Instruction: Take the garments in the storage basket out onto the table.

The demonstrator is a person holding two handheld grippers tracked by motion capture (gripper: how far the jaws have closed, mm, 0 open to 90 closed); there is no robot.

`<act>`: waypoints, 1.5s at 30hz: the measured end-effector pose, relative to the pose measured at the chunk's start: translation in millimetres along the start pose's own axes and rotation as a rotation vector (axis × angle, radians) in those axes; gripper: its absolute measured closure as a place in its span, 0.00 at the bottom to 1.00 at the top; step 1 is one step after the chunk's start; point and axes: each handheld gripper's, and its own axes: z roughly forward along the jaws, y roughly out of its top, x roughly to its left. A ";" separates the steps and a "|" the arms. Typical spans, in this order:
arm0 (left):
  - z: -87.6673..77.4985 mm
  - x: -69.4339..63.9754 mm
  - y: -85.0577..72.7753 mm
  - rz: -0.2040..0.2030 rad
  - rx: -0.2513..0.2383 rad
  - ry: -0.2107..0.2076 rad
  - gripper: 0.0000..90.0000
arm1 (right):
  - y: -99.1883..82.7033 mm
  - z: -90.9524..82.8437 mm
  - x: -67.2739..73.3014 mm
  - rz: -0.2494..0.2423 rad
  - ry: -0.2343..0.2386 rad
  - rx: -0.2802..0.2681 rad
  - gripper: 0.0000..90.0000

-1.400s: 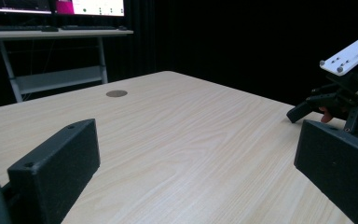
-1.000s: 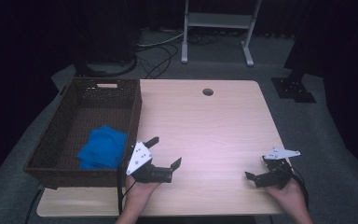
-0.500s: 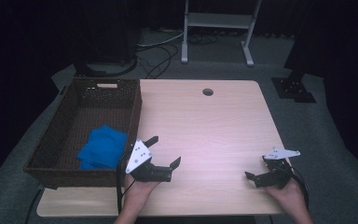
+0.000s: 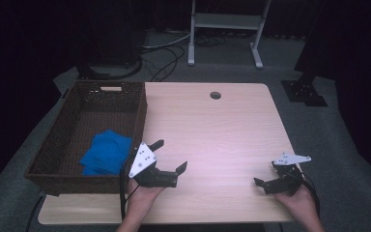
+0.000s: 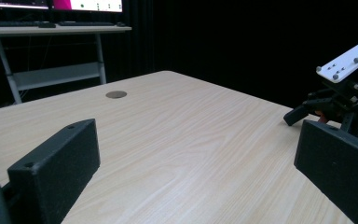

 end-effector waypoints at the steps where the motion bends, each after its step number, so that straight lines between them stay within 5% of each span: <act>1: -0.2 0.1 1.0 0.002 -0.001 0.000 0.00 | 0.0 0.0 0.0 0.000 0.000 0.000 0.00; 45: -3.6 4.6 31.5 -0.002 -0.022 0.002 0.00 | 0.0 0.0 0.0 0.000 0.000 0.000 0.00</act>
